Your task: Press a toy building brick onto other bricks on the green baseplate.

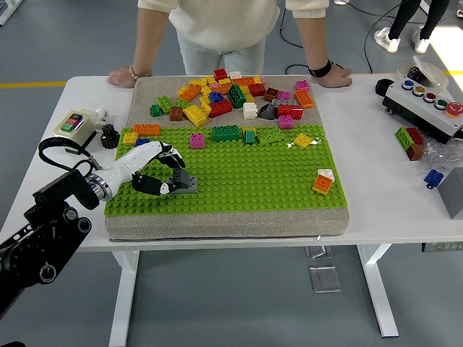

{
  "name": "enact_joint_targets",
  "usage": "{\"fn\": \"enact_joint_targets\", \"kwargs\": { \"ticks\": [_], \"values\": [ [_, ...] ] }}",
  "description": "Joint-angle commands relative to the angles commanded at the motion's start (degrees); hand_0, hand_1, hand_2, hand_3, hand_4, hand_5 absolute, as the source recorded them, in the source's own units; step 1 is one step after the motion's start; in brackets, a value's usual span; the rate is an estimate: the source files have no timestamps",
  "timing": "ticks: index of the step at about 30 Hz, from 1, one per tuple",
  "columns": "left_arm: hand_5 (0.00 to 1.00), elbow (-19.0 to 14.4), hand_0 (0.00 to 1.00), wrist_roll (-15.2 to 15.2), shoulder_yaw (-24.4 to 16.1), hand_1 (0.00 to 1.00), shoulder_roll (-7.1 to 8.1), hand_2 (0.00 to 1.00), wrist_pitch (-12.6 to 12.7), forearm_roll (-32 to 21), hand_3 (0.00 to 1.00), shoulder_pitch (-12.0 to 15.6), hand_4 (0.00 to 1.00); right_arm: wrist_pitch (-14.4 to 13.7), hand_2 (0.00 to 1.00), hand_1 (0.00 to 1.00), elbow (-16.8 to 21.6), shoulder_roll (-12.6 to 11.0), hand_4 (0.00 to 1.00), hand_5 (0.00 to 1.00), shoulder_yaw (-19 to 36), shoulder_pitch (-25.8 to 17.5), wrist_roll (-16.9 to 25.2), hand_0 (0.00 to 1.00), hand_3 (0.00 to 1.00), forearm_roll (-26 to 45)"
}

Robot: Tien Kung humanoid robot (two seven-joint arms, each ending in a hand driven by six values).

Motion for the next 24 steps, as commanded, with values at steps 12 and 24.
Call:
{"fn": "enact_joint_targets", "kwargs": {
  "ticks": [12,24],
  "values": [
    [0.002,0.0,0.651,0.0,0.1,0.611,-0.01,0.575,-0.1,-0.1,0.550,0.0,0.823,0.0,0.733,0.689,0.0,0.1,0.972,0.493,0.0,0.0,0.0,0.761,0.689,0.0],
    [0.002,0.3,0.658,-0.2,0.1,0.615,-0.20,0.577,0.0,-0.3,0.552,-0.5,0.838,0.0,0.732,0.689,0.0,0.1,0.971,0.492,0.0,0.0,0.0,0.761,0.688,0.0]
  ]
}}
